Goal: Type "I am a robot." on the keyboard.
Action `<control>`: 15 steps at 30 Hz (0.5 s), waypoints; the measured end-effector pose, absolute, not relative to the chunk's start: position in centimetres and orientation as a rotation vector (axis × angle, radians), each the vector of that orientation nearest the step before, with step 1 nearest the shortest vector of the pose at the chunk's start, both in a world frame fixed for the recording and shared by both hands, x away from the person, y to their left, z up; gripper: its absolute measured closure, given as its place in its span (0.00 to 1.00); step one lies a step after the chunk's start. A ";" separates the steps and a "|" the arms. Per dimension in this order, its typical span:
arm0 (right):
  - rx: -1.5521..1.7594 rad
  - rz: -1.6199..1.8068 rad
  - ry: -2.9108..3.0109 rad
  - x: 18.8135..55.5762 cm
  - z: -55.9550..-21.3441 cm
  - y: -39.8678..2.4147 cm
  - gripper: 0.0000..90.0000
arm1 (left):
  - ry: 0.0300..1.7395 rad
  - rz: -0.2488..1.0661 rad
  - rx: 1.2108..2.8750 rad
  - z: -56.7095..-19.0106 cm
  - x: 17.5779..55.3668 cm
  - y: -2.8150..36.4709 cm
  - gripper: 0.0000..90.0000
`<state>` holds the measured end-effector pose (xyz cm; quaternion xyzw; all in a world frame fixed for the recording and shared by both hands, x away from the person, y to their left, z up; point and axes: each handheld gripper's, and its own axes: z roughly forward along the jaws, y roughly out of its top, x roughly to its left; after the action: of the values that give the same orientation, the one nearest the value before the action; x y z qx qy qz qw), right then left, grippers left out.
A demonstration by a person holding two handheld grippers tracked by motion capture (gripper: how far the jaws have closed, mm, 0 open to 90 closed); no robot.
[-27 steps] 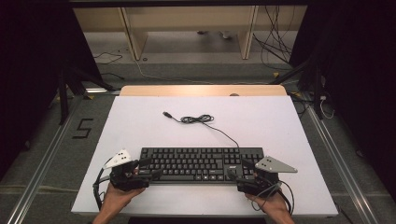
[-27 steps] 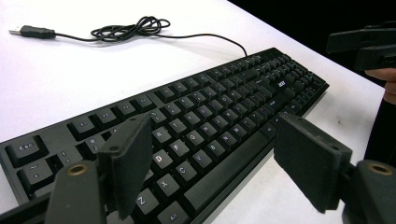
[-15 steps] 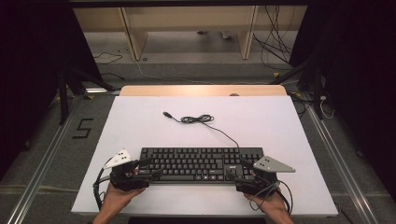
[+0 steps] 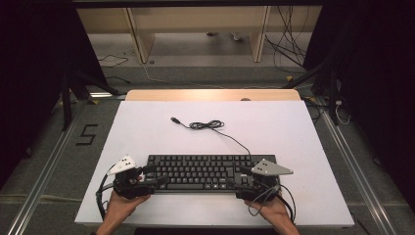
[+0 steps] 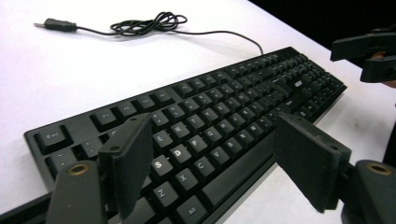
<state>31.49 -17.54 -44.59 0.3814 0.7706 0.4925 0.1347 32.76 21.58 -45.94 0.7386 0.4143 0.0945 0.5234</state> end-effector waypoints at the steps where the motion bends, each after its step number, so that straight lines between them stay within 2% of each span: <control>1: 1.104 1.424 2.238 31.6 -44.7 -17.4 0.37 | 0.998 0.229 1.770 -46.0 32.8 21.6 0.31; 15: 1.062 1.417 2.299 33.8 -44.9 -13.9 0.41 | 1.095 0.249 1.778 -46.3 33.3 22.5 0.36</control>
<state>33.81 -13.91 -44.93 0.3635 0.7865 0.4847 0.1195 33.26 22.48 -46.30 0.7341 0.4519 0.1027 0.4963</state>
